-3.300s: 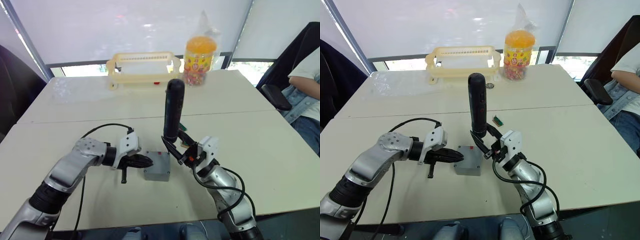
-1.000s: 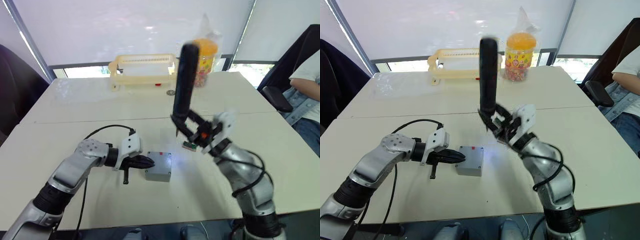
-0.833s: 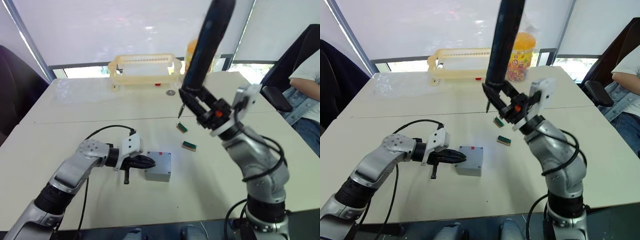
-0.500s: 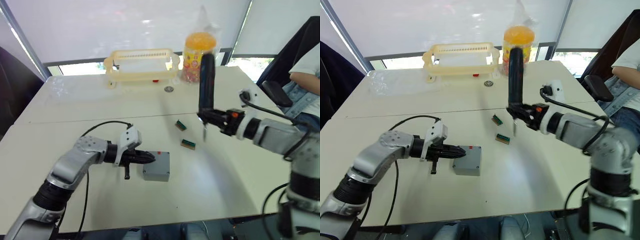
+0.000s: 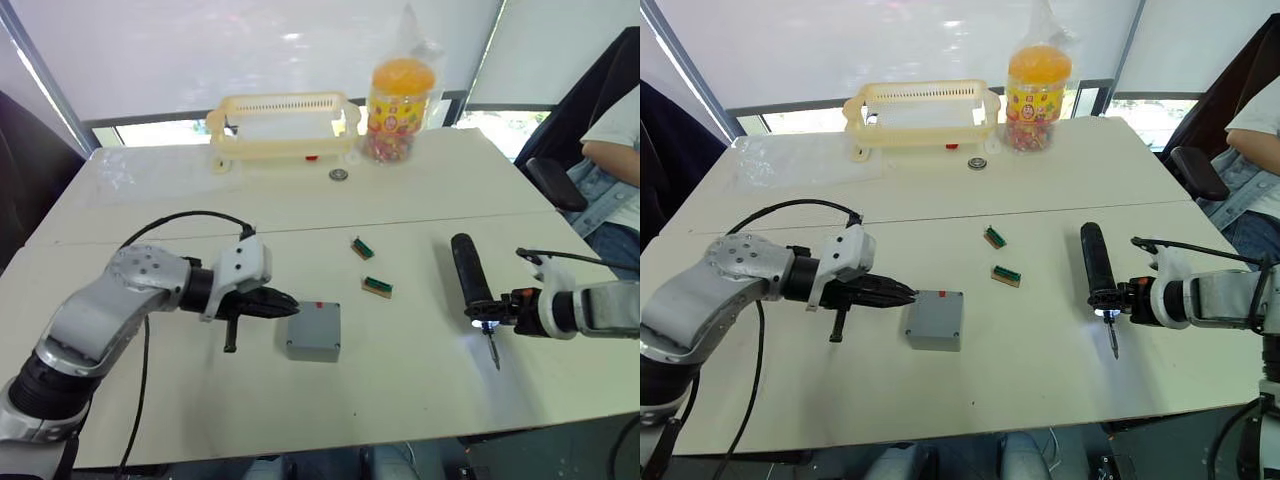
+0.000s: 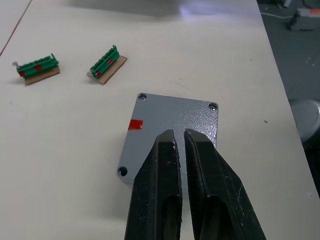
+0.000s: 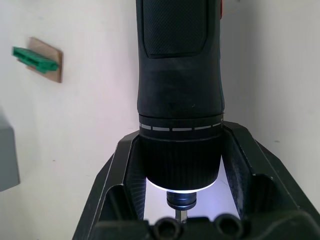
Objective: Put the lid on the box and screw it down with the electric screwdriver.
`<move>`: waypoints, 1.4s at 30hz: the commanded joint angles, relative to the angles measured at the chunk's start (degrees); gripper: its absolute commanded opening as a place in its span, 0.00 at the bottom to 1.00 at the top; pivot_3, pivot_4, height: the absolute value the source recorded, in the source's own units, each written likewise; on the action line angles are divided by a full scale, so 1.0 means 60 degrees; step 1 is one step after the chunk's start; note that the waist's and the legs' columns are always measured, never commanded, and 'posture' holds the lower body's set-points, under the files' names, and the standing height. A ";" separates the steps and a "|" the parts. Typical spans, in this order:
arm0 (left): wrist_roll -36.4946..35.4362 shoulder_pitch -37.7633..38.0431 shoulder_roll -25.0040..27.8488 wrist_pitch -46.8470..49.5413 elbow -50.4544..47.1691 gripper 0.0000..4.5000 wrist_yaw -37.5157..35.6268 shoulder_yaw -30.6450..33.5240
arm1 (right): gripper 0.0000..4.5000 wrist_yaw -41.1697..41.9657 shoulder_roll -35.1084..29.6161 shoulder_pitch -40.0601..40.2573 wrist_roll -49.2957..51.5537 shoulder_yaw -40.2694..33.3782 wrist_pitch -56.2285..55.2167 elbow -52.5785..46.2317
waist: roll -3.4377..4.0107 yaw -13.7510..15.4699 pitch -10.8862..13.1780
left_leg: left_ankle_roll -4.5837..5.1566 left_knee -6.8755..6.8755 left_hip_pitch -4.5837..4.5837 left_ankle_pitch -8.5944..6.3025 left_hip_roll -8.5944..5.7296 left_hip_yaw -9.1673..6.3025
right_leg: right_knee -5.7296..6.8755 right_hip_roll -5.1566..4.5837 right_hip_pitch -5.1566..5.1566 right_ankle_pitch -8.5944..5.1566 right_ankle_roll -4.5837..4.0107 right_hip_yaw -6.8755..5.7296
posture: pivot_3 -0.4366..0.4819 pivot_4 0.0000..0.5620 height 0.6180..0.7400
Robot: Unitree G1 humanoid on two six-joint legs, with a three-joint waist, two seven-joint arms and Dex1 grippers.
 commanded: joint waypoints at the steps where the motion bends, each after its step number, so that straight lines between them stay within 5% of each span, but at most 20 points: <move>1: -0.0195 0.0099 -0.0219 0.0078 -0.0368 0.06 0.0395 0.0158 | 0.38 -0.0359 -0.0056 -0.0007 0.0647 -0.0079 0.0063 -0.0215 | -0.0005 0.0025 0.0003 | 0.0000 0.0005 -0.0004 0.0000 0.0000 0.0001 | -0.0001 0.0005 0.0001 0.0000 0.0000 -0.0001 | 0.48 0.27 1.00; 6: -0.0249 0.0484 -0.0427 0.0140 -0.0332 0.06 0.0767 0.0203 | 0.38 -0.0533 0.0089 0.0246 0.0586 0.0065 0.0063 -0.0356 | -0.0009 0.0035 0.0004 | 0.0000 0.0010 -0.0005 0.0000 -0.0002 -0.0001 | -0.0006 0.0000 0.0009 0.0000 0.0002 0.0001 | 0.48 0.27 1.00; 12: -0.0270 0.1027 -0.0537 0.0083 0.0211 0.06 0.1203 0.0612 | 0.99 -0.0034 -0.0012 0.0529 -0.0028 -0.0057 0.0013 -0.1035 | -0.0011 0.0050 0.0000 | 0.0000 0.0013 0.0014 0.0000 -0.0001 -0.0008 | -0.0009 0.0006 0.0039 -0.0001 0.0001 -0.0012 | 0.48 0.27 1.00; 16: -0.0066 0.1545 -0.0880 -0.0112 0.0822 0.06 0.2055 0.1278 | 0.99 0.2848 -0.1390 0.0197 -0.2926 0.1126 -0.3015 -0.2944 | 0.0006 0.0041 0.0006 | 0.0000 0.0024 0.0013 0.0000 -0.0009 -0.0012 | -0.0013 -0.0005 0.0041 -0.0003 0.0007 -0.0010 | 0.48 0.27 1.00; 21: -0.0279 0.2517 -0.1292 0.0052 0.0652 0.06 0.2648 0.1589 | 0.99 0.6631 -0.0822 0.1637 -0.4333 0.1341 -0.6746 -0.5803 | -0.0016 0.0005 -0.0003 | 0.0001 0.0011 0.0023 -0.0004 0.0003 -0.0015 | -0.0015 0.0023 0.0038 -0.0006 0.0013 -0.0017 | 0.48 0.27 1.00; 27: 0.0012 0.3110 -0.1921 0.0006 0.0372 0.06 0.3310 0.1049 | 0.99 0.6272 0.0930 0.3048 -0.6672 0.3394 -0.8170 -0.6801 | -0.0033 0.0161 -0.0006 | -0.0041 0.0015 0.0001 0.0018 -0.0016 -0.0060 | 0.0001 -0.0020 0.0023 -0.0004 0.0008 -0.0019 | 0.48 0.27 1.00; 42: 0.0778 0.2029 -0.2263 -0.0473 0.1261 0.06 0.3221 -0.0206 | 0.99 0.6691 0.2800 0.2579 -0.9458 0.5391 -0.8842 -0.6238 | -0.0044 0.0255 -0.0014 | -0.0044 0.0022 0.0069 0.0021 -0.0010 -0.0062 | -0.0012 -0.0007 0.0091 0.0007 -0.0006 -0.0023 | 0.48 0.27 1.00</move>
